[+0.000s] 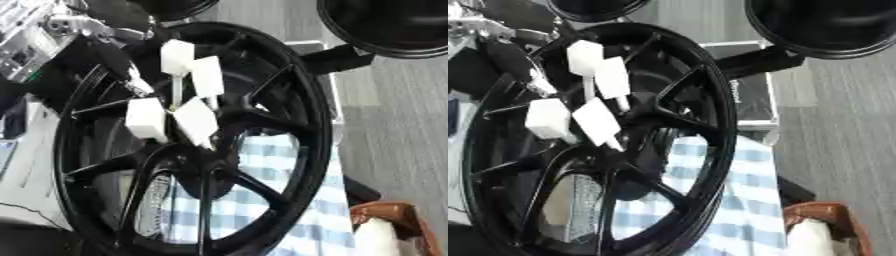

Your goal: Pull the pin out of the wheel hub.

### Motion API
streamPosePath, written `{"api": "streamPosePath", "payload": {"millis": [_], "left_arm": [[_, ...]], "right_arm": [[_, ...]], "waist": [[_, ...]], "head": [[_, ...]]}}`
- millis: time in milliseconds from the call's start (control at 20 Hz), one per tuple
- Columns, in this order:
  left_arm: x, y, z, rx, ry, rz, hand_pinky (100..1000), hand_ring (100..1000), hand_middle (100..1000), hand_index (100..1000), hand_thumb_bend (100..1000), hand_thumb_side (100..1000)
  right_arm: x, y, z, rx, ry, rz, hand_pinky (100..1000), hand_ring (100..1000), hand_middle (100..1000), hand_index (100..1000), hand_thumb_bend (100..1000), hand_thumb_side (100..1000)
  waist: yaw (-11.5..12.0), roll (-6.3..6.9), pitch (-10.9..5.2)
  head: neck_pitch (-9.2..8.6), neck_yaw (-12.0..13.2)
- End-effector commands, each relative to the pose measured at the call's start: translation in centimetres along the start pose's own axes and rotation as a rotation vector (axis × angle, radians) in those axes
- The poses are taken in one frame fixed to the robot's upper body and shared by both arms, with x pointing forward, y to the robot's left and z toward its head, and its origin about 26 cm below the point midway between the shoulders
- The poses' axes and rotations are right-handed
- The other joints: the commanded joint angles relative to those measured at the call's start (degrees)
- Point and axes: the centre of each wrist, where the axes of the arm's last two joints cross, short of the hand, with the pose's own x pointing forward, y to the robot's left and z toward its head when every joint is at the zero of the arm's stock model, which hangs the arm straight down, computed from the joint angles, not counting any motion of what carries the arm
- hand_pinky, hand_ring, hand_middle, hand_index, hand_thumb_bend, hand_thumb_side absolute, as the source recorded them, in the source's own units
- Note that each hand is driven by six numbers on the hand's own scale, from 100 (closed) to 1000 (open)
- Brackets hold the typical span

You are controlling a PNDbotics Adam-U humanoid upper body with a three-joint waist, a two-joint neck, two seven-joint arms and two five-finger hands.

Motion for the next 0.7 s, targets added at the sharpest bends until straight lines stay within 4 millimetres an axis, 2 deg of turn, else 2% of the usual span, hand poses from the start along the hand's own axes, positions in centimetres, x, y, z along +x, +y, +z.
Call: {"api": "streamPosePath", "payload": {"millis": [50,700], "left_arm": [[-0.71,1.53,1.72,0.037,0.034,-0.031,806,781,725,857,787,893],[-0.76,1.68,1.64,0.098,0.071,0.002,797,773,717,851,705,850]], "right_arm": [[0.32,-0.33,-0.35,-0.003,-0.018,-0.002,693,537,426,758,100,645],[0.32,-0.34,-0.36,0.001,-0.020,-0.003,693,538,426,759,100,636]], "waist": [[0.1,-0.05,-1.33],[0.1,-0.06,-1.40]], "head": [[0.29,0.1],[0.29,0.2]]}}
